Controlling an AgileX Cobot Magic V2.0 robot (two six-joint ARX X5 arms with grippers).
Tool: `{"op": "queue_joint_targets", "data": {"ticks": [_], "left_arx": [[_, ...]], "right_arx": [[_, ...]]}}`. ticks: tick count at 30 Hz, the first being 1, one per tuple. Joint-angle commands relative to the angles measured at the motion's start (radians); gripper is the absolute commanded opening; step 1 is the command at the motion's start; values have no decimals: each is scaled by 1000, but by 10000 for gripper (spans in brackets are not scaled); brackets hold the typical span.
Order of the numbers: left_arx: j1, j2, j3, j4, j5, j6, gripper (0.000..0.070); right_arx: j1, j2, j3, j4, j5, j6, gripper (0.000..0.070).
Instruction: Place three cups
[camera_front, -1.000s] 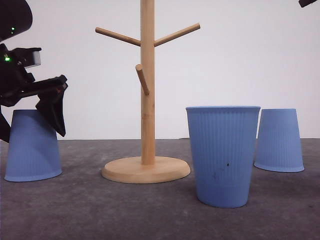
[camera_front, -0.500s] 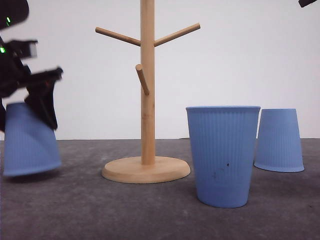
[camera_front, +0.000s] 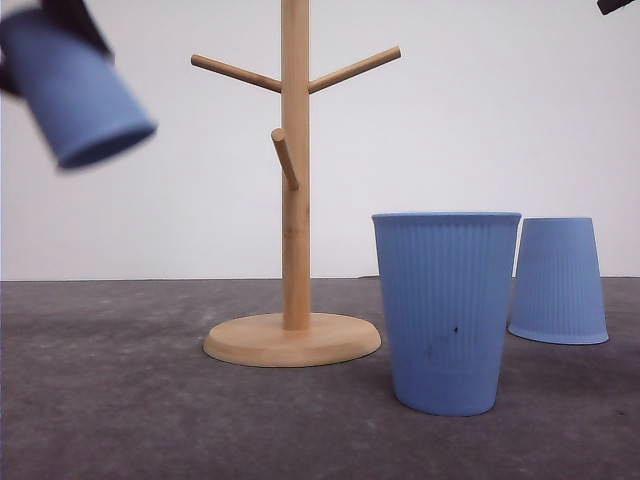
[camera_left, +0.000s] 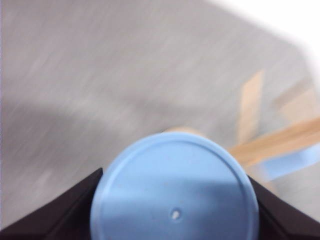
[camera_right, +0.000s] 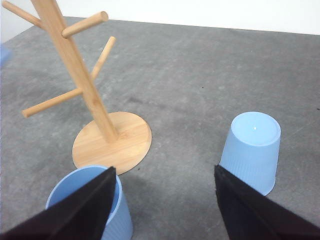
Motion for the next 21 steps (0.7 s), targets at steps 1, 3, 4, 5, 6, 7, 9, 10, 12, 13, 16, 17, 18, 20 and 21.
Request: {"op": "queue_joint_targets", "data": {"ticks": [1, 3, 4, 5, 6, 7, 9, 10, 12, 13, 16, 17, 18, 20, 21], "left_arx": [[19, 15, 60, 16, 40, -55, 342], [44, 26, 107, 29, 73, -77, 342], [54, 34, 126, 41, 94, -92, 342], [65, 43, 142, 56, 120, -111, 342], [76, 53, 155, 75, 155, -141, 342], [82, 66, 161, 99, 198, -171, 342], [89, 98, 165, 151, 284, -235, 342], [89, 117, 165, 169, 316, -257, 342], [88, 158, 165, 185, 362, -282, 342], [86, 181, 165, 185, 376, -285, 342], [73, 237, 165, 187, 402, -288, 342], [70, 252, 165, 192, 409, -289, 342], [67, 267, 165, 198, 414, -289, 342], [61, 292, 165, 213, 428, -295, 342], [55, 304, 165, 222, 433, -300, 342]], "right_arx": [[4, 3, 13, 13, -1, 15, 396], [4, 3, 13, 14, -1, 15, 396], [4, 3, 13, 15, -1, 15, 396], [4, 3, 13, 17, 0, 15, 396], [4, 3, 13, 18, 0, 15, 396], [4, 3, 13, 21, -1, 15, 396], [4, 3, 13, 29, -1, 15, 396], [4, 3, 13, 35, -1, 15, 396], [4, 3, 13, 45, -1, 15, 396], [4, 3, 13, 50, -1, 15, 396], [4, 3, 13, 54, -1, 15, 396], [4, 3, 13, 54, -1, 15, 396], [4, 3, 13, 54, -1, 15, 396], [4, 3, 13, 54, 0, 15, 396], [4, 3, 13, 54, 0, 15, 396]]}}
